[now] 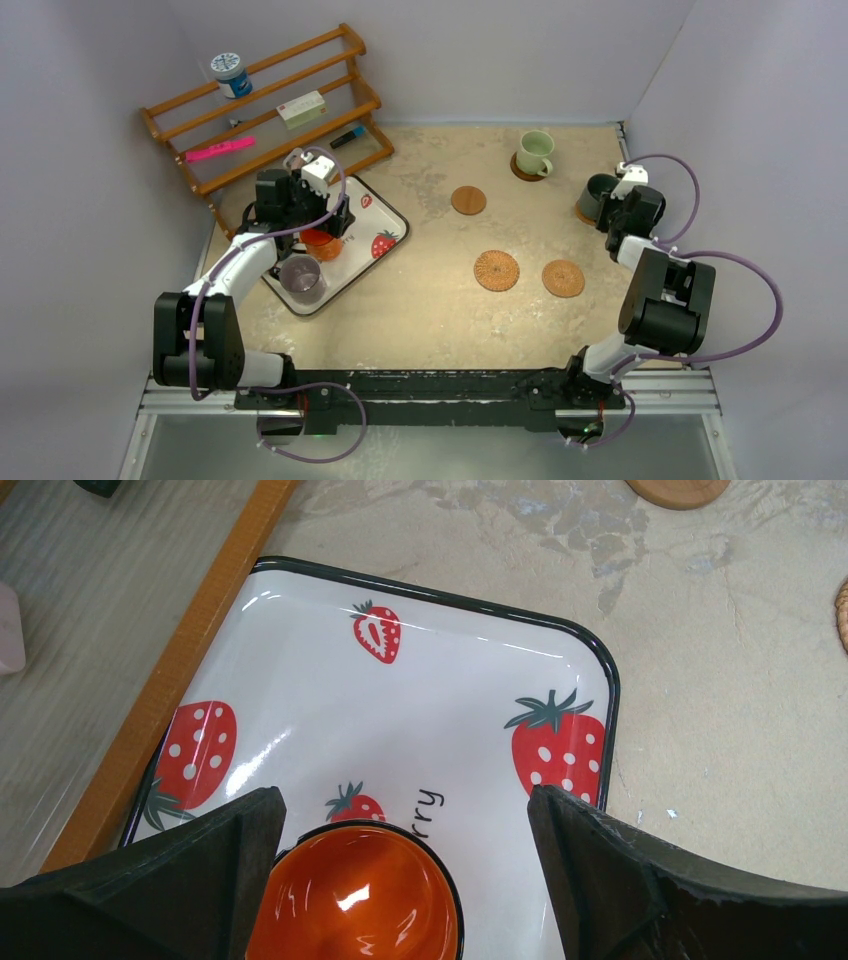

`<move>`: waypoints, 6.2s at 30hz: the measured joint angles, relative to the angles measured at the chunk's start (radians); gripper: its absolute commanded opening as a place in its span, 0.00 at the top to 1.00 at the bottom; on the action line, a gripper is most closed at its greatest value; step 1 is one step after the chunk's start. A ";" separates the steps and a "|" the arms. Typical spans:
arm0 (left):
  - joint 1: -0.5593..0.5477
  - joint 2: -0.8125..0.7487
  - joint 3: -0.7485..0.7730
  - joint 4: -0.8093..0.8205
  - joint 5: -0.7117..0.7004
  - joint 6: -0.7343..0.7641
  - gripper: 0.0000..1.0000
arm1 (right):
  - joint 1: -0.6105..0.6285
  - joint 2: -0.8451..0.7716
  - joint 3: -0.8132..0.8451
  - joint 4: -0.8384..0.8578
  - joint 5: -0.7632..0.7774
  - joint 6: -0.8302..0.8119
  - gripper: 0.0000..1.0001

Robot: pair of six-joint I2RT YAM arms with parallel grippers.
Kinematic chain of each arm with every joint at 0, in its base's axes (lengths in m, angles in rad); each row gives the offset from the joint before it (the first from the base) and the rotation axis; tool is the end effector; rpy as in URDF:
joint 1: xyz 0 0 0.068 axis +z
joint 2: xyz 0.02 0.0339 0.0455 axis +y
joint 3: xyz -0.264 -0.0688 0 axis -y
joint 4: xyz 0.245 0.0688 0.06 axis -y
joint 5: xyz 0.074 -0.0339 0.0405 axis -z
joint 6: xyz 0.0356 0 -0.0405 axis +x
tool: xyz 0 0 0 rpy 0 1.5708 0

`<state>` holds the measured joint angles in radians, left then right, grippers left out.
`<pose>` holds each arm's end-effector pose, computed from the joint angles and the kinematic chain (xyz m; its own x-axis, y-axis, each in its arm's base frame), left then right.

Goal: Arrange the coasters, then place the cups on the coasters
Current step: Place the cup on the coaster, then pick up the cup from the tray.

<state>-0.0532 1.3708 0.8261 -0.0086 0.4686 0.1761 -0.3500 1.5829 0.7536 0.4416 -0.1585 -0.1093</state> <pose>0.2969 -0.0319 0.2410 -0.4411 0.1800 -0.8792 0.5164 0.8521 -0.0846 0.3156 -0.1092 0.1961 -0.3750 0.0222 -0.9268 0.1614 0.9860 -0.0417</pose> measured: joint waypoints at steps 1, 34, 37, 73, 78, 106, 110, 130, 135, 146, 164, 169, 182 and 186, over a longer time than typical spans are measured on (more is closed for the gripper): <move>0.000 0.000 0.000 0.000 0.000 0.000 0.00 | 0.000 0.000 0.000 -0.001 0.000 -0.002 0.78; 0.000 0.010 0.000 0.000 0.011 0.000 0.00 | 0.000 -0.116 0.030 -0.082 0.000 -0.056 0.26; 0.000 0.011 0.000 0.000 0.014 0.000 0.00 | 0.000 -0.165 0.030 -0.108 0.011 -0.066 0.17; 0.000 0.016 0.057 -0.159 0.043 0.092 0.00 | -0.003 -0.542 -0.035 -0.549 -0.372 -0.267 0.01; 0.000 -0.019 0.116 -0.291 0.037 0.187 0.00 | -0.003 -0.541 -0.043 -0.544 -0.383 -0.267 0.01; 0.000 -0.062 0.167 -0.565 -0.216 0.425 0.00 | -0.003 -0.581 -0.076 -0.489 -0.382 -0.277 0.01; 0.000 -0.034 0.167 -0.566 -0.222 0.444 0.00 | -0.003 -0.594 -0.079 -0.480 -0.381 -0.277 0.01; 0.002 0.160 0.207 -0.553 -0.164 0.468 0.02 | -0.003 -0.595 -0.092 -0.473 -0.378 -0.275 0.01; -0.006 0.222 0.231 -0.516 -0.119 0.425 0.03 | -0.003 -0.595 -0.092 -0.473 -0.379 -0.275 0.01; -0.120 0.304 0.264 -0.350 -0.164 0.262 0.00 | -0.003 -0.595 -0.092 -0.473 -0.379 -0.275 0.01; -0.123 0.200 0.283 -0.352 -0.180 0.260 0.00 | -0.003 -0.595 -0.092 -0.473 -0.382 -0.275 0.01; -0.072 0.179 0.283 -0.380 -0.150 0.322 0.01 | -0.003 -0.595 -0.092 -0.473 -0.383 -0.275 0.01; -0.048 0.224 0.282 -0.427 -0.103 0.459 0.10 | -0.003 -0.606 -0.100 -0.473 -0.384 -0.276 0.01; -0.044 0.251 0.279 -0.431 -0.100 0.482 0.14 | -0.003 -0.608 -0.104 -0.473 -0.384 -0.277 0.01</move>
<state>-0.0975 1.6222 1.1053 -0.4393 0.3683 0.6582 -0.3527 0.9745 0.6498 -0.0315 -0.5423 -0.3859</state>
